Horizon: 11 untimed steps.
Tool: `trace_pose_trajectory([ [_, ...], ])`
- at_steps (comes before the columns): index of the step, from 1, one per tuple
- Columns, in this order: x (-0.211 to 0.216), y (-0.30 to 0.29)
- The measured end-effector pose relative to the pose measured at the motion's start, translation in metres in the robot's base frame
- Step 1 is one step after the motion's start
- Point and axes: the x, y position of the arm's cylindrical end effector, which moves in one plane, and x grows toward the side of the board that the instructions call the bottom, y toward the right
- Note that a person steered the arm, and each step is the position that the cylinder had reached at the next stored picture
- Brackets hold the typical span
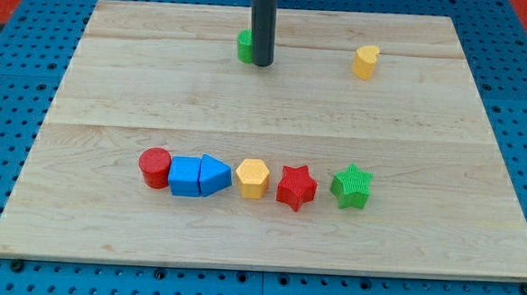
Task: Slide yellow hexagon toward center left
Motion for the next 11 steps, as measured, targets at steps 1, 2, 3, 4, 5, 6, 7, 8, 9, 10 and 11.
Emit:
trace_pose_trajectory([
  [1, 0.088, 0.053],
  [2, 0.139, 0.154],
  [3, 0.246, 0.159],
  [4, 0.263, 0.107],
  [5, 0.226, 0.029],
  [6, 0.182, -0.001],
  [7, 0.136, -0.017],
  [8, 0.101, -0.039],
  [9, 0.121, -0.043],
  [10, 0.143, -0.050],
  [11, 0.111, -0.085],
])
